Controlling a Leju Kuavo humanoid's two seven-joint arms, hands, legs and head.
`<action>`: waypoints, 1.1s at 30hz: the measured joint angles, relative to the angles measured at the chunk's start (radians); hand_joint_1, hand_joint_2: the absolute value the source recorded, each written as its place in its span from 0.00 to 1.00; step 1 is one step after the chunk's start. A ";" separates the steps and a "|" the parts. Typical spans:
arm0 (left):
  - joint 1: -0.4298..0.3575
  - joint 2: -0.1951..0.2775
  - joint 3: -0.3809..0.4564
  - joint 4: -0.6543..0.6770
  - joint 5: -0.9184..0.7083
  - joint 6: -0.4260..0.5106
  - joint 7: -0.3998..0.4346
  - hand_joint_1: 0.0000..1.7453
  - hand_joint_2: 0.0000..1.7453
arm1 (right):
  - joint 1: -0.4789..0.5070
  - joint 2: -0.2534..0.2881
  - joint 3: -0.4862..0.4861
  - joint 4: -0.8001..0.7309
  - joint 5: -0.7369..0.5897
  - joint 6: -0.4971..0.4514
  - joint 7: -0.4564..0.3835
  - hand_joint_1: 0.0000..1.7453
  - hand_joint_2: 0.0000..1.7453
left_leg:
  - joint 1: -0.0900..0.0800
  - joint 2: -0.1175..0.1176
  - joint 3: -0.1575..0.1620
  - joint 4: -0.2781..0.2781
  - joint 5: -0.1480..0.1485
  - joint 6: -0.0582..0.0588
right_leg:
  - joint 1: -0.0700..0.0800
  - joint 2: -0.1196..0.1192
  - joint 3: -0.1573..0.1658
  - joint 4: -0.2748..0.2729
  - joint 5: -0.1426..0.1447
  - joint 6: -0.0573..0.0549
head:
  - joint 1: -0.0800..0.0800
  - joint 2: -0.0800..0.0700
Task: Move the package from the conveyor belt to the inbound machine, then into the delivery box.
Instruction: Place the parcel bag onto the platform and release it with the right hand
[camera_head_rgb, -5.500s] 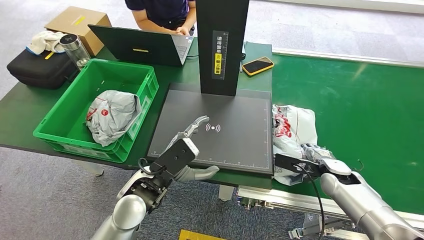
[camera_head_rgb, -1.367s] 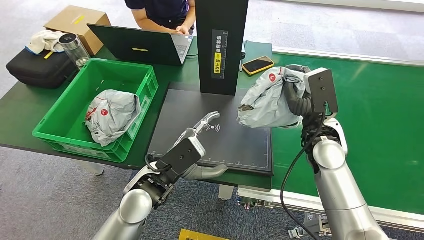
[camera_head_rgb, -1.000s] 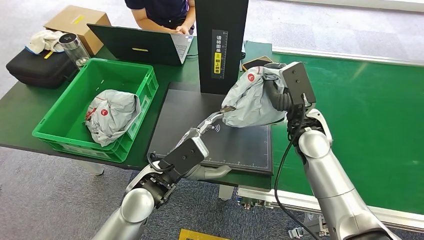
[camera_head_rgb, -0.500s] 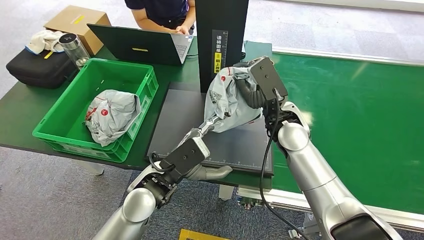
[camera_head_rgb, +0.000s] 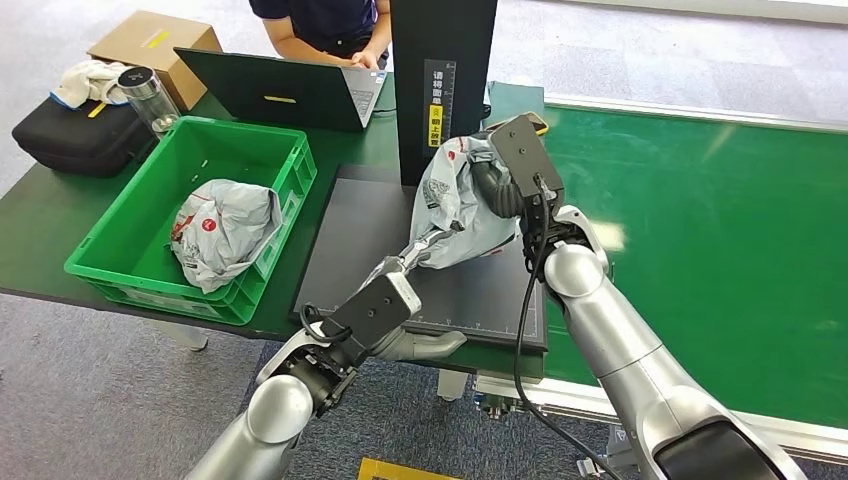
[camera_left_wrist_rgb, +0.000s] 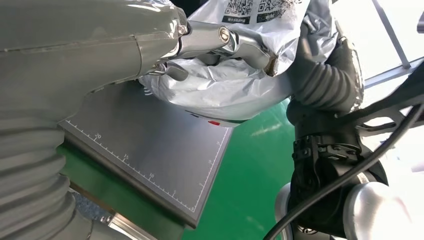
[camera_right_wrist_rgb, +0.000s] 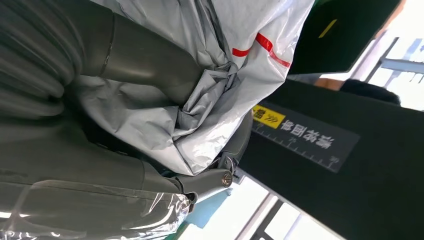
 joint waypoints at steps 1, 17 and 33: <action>0.000 0.000 -0.001 0.000 0.000 0.000 0.001 0.00 1.00 | -0.001 0.000 0.001 0.005 0.005 -0.005 0.005 1.00 1.00 | 0.000 0.000 0.000 0.000 0.000 0.000 | 0.000 0.000 0.000 0.000 0.000 0.000 | 0.000 0.000; -0.003 0.008 -0.014 0.000 0.003 0.000 0.013 0.00 1.00 | -0.005 -0.006 0.004 0.070 0.031 -0.006 0.039 0.00 1.00 | 0.000 0.000 0.001 0.000 0.000 0.000 | 0.000 0.000 0.000 0.000 0.000 0.000 | 0.000 0.000; -0.002 0.013 -0.014 0.000 0.003 0.000 0.020 0.00 1.00 | -0.007 -0.012 0.004 0.074 0.031 0.012 0.043 0.00 1.00 | 0.000 0.000 0.001 0.000 0.000 0.000 | 0.000 0.000 0.000 0.000 0.000 0.000 | 0.000 0.000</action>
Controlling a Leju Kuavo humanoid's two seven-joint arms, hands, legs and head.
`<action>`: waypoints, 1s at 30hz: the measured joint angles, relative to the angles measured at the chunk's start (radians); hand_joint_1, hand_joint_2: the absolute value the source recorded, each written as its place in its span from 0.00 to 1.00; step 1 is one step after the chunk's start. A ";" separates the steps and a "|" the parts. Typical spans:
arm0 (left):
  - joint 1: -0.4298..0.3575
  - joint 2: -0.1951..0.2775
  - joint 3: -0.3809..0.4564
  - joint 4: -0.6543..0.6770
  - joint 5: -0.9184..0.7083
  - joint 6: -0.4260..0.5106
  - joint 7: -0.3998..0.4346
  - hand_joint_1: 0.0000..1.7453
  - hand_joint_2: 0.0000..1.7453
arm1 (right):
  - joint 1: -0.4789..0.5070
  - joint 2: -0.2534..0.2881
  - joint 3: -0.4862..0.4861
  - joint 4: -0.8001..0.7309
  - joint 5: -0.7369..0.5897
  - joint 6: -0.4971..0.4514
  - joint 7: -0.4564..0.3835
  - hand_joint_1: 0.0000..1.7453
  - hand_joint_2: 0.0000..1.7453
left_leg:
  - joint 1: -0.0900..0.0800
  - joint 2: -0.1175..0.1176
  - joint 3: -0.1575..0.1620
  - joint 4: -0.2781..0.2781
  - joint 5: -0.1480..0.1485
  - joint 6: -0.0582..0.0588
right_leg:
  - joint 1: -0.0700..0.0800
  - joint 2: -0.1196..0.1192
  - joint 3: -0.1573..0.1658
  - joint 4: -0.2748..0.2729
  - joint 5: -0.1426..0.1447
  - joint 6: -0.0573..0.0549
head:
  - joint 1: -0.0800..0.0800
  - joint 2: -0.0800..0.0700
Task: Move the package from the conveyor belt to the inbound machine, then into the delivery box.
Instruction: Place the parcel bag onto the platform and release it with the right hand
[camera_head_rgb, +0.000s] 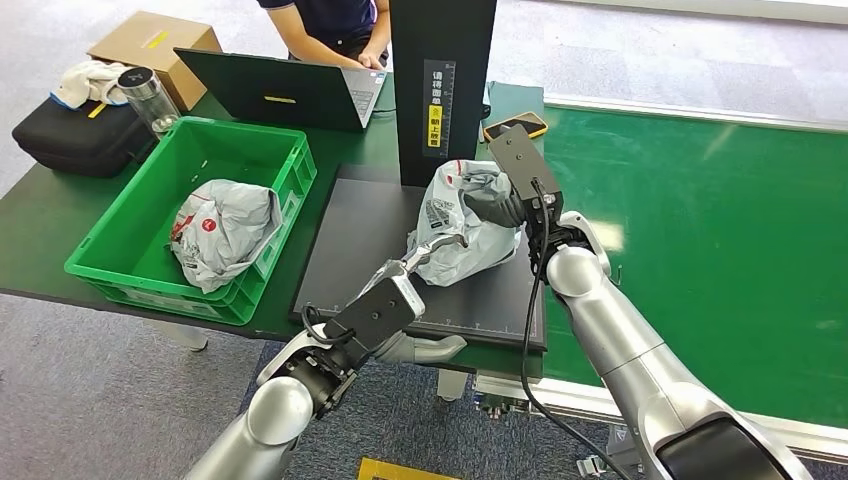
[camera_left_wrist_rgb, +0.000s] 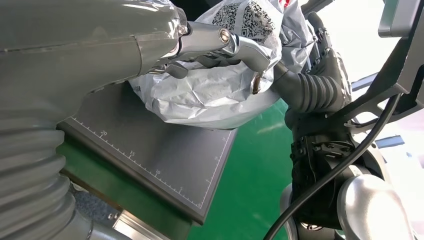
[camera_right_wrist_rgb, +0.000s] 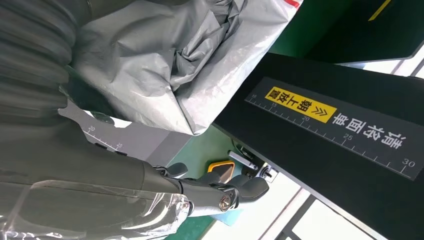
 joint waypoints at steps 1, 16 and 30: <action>0.000 0.000 0.000 0.000 0.000 0.000 0.001 0.00 1.00 | 0.000 0.000 0.000 0.000 0.000 0.002 0.001 0.00 1.00 | 0.000 0.000 0.000 0.000 0.000 0.000 | 0.000 0.000 0.000 0.000 0.000 0.000 | 0.000 0.000; 0.008 0.004 0.001 0.000 -0.006 0.010 0.002 0.00 1.00 | 0.167 -0.037 -0.060 -0.270 -0.159 0.051 -0.066 0.00 1.00 | 0.000 0.000 0.000 0.000 0.000 0.000 | 0.000 -0.001 0.000 0.000 0.000 0.000 | 0.000 0.000; 0.062 0.010 0.034 -0.021 -0.051 0.023 -0.001 0.00 1.00 | 0.748 -0.014 -0.264 -0.923 -0.107 0.022 -0.165 0.00 1.00 | 0.000 -0.001 0.000 -0.001 -0.001 -0.001 | 0.000 -0.001 0.000 0.000 -0.001 -0.001 | 0.000 0.000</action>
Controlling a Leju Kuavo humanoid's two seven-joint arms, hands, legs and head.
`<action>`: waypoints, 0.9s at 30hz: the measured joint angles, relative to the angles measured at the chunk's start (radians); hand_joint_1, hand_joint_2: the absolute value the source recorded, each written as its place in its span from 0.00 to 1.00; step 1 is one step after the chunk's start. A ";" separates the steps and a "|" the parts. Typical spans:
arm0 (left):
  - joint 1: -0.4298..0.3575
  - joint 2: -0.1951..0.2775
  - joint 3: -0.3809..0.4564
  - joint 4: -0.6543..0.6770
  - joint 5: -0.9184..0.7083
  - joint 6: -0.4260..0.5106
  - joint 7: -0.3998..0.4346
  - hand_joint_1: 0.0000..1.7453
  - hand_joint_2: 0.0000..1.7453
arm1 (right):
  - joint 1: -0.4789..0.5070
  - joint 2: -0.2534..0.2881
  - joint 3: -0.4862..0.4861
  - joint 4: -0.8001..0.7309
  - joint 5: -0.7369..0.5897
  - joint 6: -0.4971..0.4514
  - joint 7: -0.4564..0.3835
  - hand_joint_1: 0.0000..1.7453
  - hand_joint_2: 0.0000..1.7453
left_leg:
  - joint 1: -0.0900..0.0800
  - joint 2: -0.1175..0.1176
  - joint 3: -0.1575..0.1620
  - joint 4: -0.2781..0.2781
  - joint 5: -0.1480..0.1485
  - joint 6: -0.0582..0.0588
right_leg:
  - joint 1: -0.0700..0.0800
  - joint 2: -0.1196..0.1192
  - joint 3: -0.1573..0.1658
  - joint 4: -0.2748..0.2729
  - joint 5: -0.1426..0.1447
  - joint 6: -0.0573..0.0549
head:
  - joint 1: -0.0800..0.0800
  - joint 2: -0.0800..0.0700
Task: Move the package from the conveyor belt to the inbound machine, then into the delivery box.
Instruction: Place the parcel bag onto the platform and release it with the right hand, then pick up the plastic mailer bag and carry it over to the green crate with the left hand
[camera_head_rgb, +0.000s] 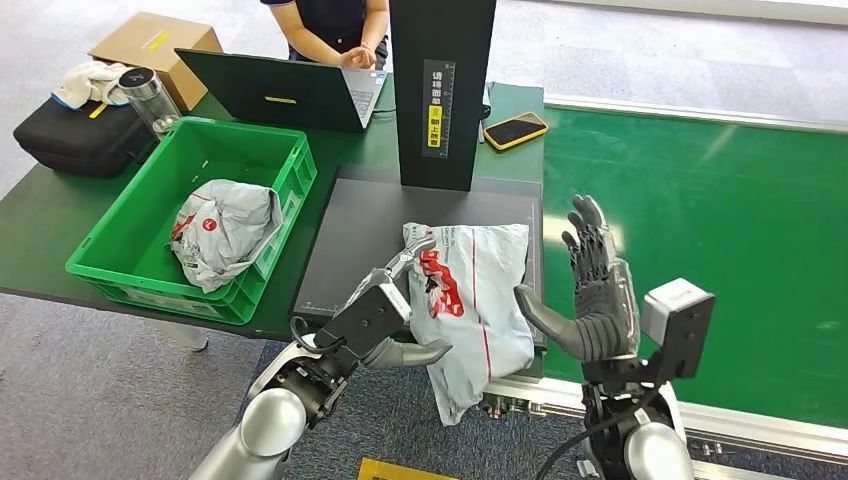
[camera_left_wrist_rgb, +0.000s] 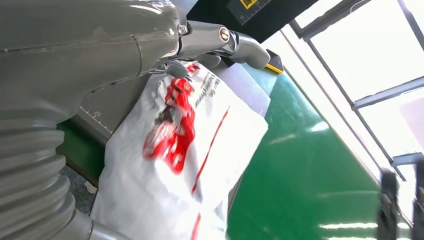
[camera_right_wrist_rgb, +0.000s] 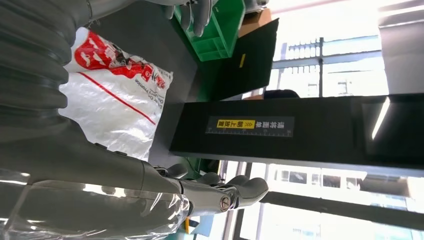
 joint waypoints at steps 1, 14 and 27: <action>0.004 0.000 0.002 -0.004 -0.003 0.000 0.001 0.00 1.00 | 0.027 0.008 -0.011 -0.027 0.004 0.003 -0.001 0.00 1.00 | 0.000 0.000 0.000 0.000 0.000 0.000 | 0.000 0.000 0.000 0.000 0.000 0.000 | 0.000 0.000; 0.054 -0.011 0.035 -0.060 -0.044 0.005 0.029 0.00 1.00 | 0.240 0.100 -0.142 -0.226 0.017 0.051 0.002 0.00 1.00 | 0.000 0.001 0.000 0.000 0.000 0.000 | 0.000 0.001 0.000 0.000 0.000 0.000 | 0.000 0.000; 0.104 -0.021 0.045 -0.112 -0.091 0.010 0.069 0.00 1.00 | 0.292 0.131 -0.206 -0.280 0.004 0.091 0.009 0.00 1.00 | 0.000 0.001 0.001 0.000 0.000 0.000 | 0.000 0.001 0.000 0.000 0.000 0.000 | 0.000 0.000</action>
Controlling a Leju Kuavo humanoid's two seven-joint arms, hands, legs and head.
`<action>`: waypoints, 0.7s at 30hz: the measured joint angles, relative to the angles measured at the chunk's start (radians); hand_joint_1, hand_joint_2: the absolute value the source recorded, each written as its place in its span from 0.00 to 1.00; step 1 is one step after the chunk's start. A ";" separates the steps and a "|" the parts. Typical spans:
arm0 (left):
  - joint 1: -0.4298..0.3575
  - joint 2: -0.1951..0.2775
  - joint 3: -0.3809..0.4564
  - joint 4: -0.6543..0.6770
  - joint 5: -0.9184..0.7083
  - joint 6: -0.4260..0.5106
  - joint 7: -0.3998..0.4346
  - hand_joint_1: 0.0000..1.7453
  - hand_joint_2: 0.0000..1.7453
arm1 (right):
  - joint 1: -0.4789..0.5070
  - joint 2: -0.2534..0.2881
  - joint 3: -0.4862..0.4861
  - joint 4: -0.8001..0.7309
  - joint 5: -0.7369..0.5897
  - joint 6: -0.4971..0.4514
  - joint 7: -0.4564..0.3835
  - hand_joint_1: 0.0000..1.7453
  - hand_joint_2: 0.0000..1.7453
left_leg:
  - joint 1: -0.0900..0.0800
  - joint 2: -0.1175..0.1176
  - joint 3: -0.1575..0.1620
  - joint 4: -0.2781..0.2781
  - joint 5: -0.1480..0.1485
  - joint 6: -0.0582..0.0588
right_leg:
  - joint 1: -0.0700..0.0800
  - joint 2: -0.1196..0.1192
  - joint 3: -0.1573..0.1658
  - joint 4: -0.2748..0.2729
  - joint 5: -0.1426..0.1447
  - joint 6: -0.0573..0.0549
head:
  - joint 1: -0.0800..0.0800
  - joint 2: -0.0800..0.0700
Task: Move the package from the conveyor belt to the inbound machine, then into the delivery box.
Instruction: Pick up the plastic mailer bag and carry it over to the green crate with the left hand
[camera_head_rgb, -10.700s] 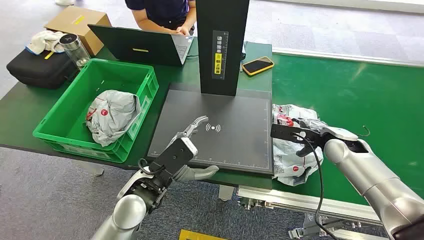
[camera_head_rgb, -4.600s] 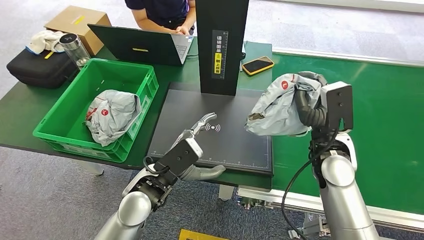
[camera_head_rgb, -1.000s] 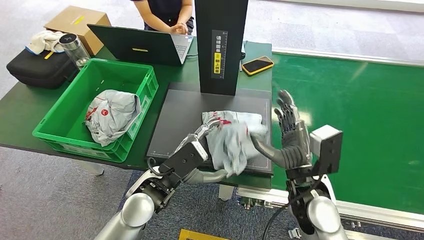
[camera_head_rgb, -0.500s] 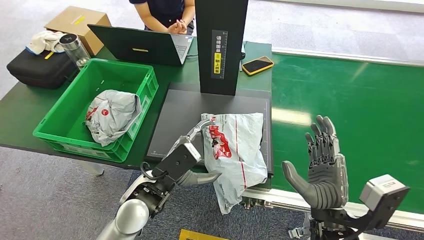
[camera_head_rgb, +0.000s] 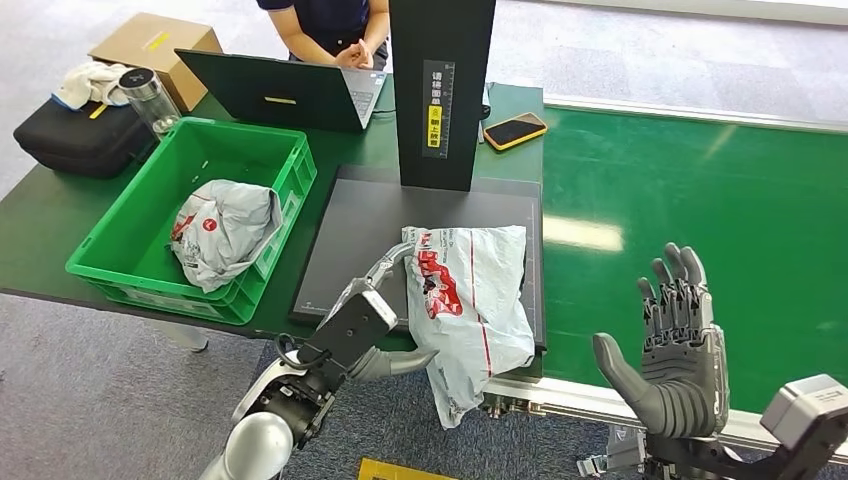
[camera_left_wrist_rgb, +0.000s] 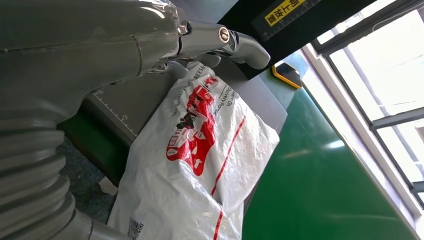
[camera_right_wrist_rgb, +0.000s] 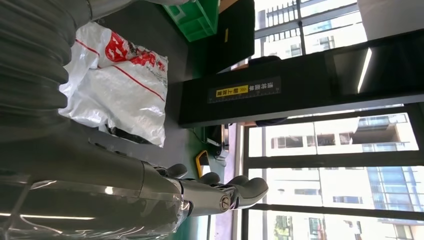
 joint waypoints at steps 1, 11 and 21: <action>0.003 0.000 0.001 0.000 -0.002 0.000 0.002 0.00 1.00 | 0.001 0.001 -0.005 -0.001 -0.003 0.004 0.001 0.00 1.00 | 0.000 0.000 0.000 0.000 0.000 0.000 | 0.000 0.000 0.000 0.000 0.000 0.000 | 0.000 0.000; 0.034 0.000 0.041 0.000 -0.035 0.037 0.020 0.00 1.00 | 0.019 0.024 -0.057 -0.001 -0.070 0.062 0.008 0.00 1.00 | 0.000 0.000 0.000 0.000 0.000 0.000 | 0.000 0.000 0.000 0.000 0.000 0.000 | 0.000 0.000; 0.043 -0.004 0.121 0.000 -0.043 0.062 0.027 0.00 1.00 | 0.052 0.084 -0.112 0.023 -0.085 0.101 0.079 0.00 1.00 | 0.000 0.000 0.000 0.000 0.000 0.000 | 0.000 0.000 0.000 0.000 0.000 -0.001 | 0.000 0.000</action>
